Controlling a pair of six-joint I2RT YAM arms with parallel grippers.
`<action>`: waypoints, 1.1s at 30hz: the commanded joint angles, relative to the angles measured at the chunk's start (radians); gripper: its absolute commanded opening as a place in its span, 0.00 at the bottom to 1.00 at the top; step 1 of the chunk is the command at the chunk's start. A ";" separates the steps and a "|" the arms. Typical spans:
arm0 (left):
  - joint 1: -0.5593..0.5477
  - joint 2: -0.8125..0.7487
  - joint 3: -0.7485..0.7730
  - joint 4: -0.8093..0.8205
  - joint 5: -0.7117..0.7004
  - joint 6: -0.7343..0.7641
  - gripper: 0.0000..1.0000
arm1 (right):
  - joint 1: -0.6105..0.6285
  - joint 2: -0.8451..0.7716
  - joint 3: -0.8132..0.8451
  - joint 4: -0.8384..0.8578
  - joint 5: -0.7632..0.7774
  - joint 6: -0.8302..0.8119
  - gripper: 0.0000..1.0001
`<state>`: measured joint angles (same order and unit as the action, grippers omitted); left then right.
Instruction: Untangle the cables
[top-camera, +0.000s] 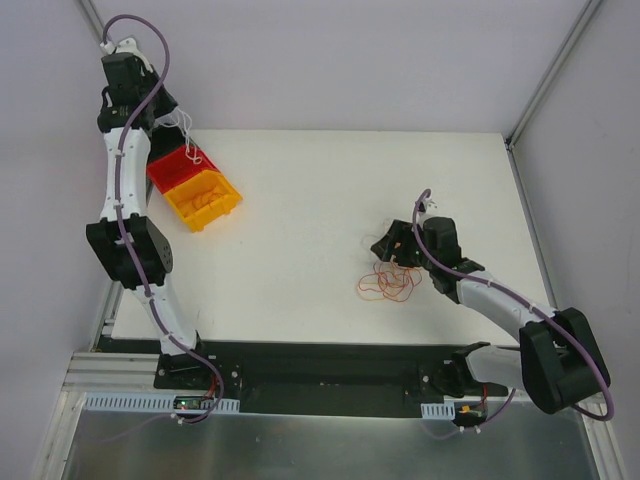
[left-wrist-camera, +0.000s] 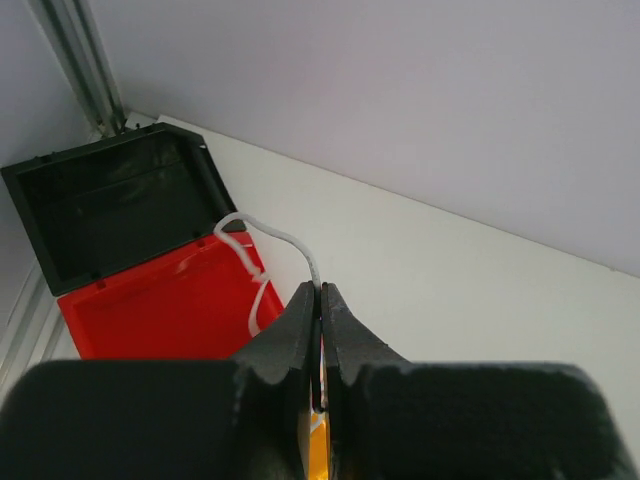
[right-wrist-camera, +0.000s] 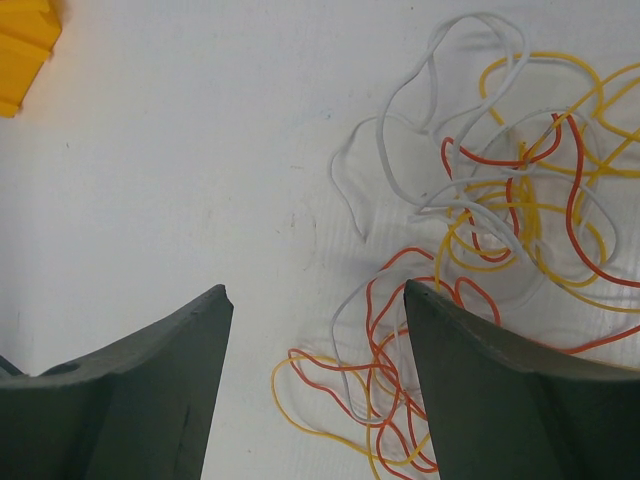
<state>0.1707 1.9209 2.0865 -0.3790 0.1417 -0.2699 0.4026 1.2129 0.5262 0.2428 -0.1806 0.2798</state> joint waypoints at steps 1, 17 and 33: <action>0.044 0.053 0.083 0.019 0.055 -0.009 0.00 | -0.007 0.019 0.027 0.033 -0.022 0.010 0.73; 0.078 0.185 0.006 0.051 0.001 0.009 0.00 | -0.015 0.048 0.046 0.024 -0.031 0.018 0.73; 0.075 0.302 -0.148 0.115 -0.223 -0.152 0.00 | -0.016 0.053 0.049 0.020 -0.034 0.019 0.73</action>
<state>0.2436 2.2074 1.9461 -0.3004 -0.0158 -0.3408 0.3912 1.2602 0.5346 0.2417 -0.1997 0.2882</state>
